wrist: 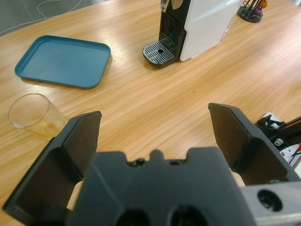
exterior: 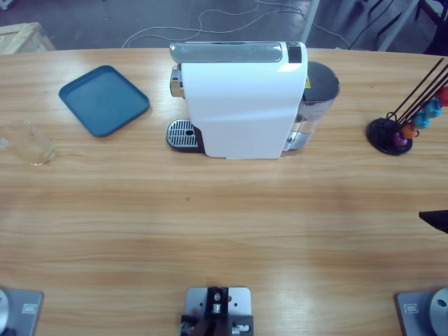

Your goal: Pour coffee

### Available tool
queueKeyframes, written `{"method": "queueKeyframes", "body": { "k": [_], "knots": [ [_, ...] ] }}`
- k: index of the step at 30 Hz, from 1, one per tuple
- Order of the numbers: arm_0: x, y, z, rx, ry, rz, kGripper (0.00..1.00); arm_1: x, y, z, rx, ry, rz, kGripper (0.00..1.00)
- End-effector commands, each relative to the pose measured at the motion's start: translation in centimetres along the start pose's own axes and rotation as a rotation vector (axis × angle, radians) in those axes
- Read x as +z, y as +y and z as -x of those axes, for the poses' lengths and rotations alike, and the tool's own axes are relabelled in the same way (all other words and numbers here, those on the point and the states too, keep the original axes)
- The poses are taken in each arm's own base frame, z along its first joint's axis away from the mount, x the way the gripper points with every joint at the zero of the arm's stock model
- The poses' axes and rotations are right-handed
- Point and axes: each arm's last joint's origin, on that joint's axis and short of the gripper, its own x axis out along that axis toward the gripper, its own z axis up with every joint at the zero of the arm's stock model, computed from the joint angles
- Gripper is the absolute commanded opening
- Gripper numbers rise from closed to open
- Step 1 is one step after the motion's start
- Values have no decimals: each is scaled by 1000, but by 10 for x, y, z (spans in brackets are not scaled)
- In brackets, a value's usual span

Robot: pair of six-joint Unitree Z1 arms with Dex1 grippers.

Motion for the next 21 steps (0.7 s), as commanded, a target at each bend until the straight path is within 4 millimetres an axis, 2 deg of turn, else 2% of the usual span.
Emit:
{"method": "queueKeyframes", "body": {
  "k": [1, 14, 18, 21],
  "knots": [
    [-1, 1, -5, 12, 29, -5, 996, -1, -1, -10, -20, 47, -11, 1000],
    [1, -1, -7, -18, 30, -4, 1000, -1, -1, -10, -20, 47, -11, 1000],
    [18, 1, -26, 29, 104, -15, 998, -1, -1, -10, -20, 48, -11, 1000],
    [45, 0, -34, 29, 76, -42, 1000, -1, -1, -10, -20, 49, -11, 1000]
  ]
}}
